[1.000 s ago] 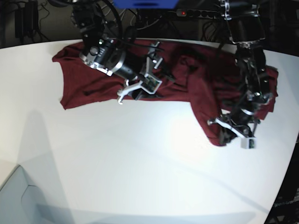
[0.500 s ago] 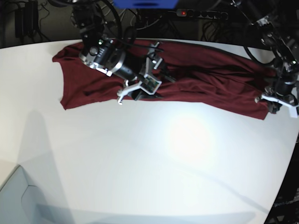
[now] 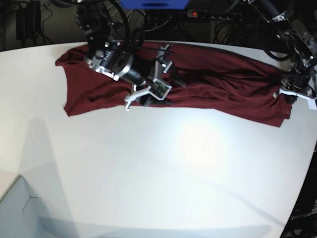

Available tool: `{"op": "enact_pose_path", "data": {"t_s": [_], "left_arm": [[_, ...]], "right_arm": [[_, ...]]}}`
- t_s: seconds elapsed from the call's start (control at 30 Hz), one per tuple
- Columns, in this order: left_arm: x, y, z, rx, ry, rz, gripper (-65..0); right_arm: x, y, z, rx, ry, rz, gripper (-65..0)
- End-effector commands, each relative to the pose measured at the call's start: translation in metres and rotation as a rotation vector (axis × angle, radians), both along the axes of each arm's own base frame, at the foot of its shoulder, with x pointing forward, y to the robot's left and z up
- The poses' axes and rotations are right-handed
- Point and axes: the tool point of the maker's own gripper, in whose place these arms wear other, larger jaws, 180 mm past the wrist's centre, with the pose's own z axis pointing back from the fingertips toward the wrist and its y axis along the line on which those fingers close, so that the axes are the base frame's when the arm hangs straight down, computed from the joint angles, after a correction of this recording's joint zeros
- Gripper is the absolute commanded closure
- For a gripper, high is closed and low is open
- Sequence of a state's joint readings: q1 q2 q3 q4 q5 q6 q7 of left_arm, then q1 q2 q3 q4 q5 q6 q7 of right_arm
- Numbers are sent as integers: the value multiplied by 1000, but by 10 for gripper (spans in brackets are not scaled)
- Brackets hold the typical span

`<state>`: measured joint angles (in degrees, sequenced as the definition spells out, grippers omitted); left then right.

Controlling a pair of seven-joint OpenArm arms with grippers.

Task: Layout the t-shirt on the table in an organized manner, then fold the t-shirt properly
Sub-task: 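Release the fabric and reposition both grippers at the strip's two ends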

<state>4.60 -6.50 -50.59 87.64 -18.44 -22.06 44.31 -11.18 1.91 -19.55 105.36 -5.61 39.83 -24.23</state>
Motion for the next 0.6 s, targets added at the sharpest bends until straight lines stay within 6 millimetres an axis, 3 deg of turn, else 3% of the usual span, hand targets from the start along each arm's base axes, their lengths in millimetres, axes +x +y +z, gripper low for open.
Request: {"op": "enact_pose_path", "data": {"t_s": [0.0,0.17,0.33,0.43,0.57], "left_arm": [[7,3,13,16,-49,2,-87],[2,0,19,34,-54,-2,-256],[1,-4,36,75,-83,-30,-348],[4,-1,46,61,-123,-32,-388],[1,16,48,82,-107,-36,-455]], "right_arm": [[3,2,12,37,-34,8,-336],[3,-1,11,26,-35,10,-336],[11,-12,10,21,-36,-30,-337],[21,-29,6,-4,-16,-100,-361],[40,-70,-3,-31,42,-277,-440]]}}
